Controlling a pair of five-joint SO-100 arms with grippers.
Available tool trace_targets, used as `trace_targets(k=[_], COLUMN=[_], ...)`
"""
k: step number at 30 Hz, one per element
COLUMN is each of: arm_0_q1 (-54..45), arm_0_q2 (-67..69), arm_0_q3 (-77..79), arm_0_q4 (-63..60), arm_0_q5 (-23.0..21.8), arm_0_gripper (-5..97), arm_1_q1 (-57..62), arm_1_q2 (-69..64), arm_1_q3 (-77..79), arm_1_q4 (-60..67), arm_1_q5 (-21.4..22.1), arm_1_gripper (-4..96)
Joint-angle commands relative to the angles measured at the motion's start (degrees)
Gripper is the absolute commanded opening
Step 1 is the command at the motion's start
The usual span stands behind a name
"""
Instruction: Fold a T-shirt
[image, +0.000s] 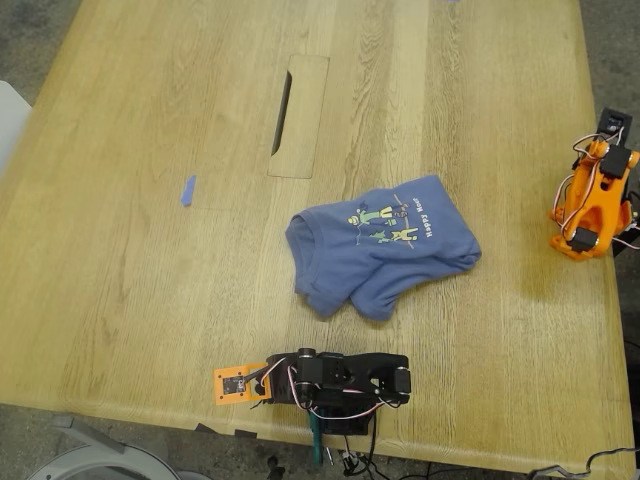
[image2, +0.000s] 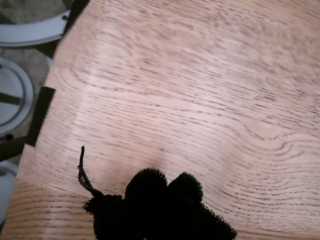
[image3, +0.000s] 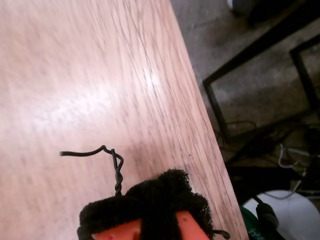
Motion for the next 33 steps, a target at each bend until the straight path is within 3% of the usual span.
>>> trace_targets(k=[1, 4, 20, 21, 22, 23, 29, 33], arm_0_q1=[-0.4, 0.5, 0.4, 0.4, 0.4, 0.4, 0.7, 2.6], arm_0_q2=[6.7, 6.6, 6.6, 6.6, 6.6, 6.6, 6.6, 6.6], arm_0_q3=[1.1, 1.8, 1.8, 1.8, 1.8, 1.8, 1.8, 1.8], arm_0_q4=[-0.4, 0.0, 0.0, 0.0, 0.0, -0.1, -0.3, -0.4], arm_0_q5=[-1.1, -3.3, -4.9, -5.0, -5.2, -5.4, -5.1, -5.8], arm_0_gripper=[0, 0, 0, 0, 0, 0, 0, 0], arm_1_q1=[1.8, 2.6, -4.6, -4.0, -1.2, 1.1, 13.3, 14.2], arm_1_q2=[0.4, 0.4, -3.0, -2.2, 0.5, 0.1, 0.4, 0.4], arm_1_q3=[3.0, 5.3, 9.0, 9.8, 11.8, 12.0, 14.4, 14.5], arm_1_q4=[-2.1, -4.9, -13.7, -14.1, -13.4, -12.4, -12.4, -9.3], arm_1_q5=[-0.7, -0.4, 3.4, 1.4, -4.1, -5.4, -6.6, -4.3], arm_1_gripper=[0.2, 0.2, 0.3, 0.4, 1.9, 2.6, 3.9, 5.9])
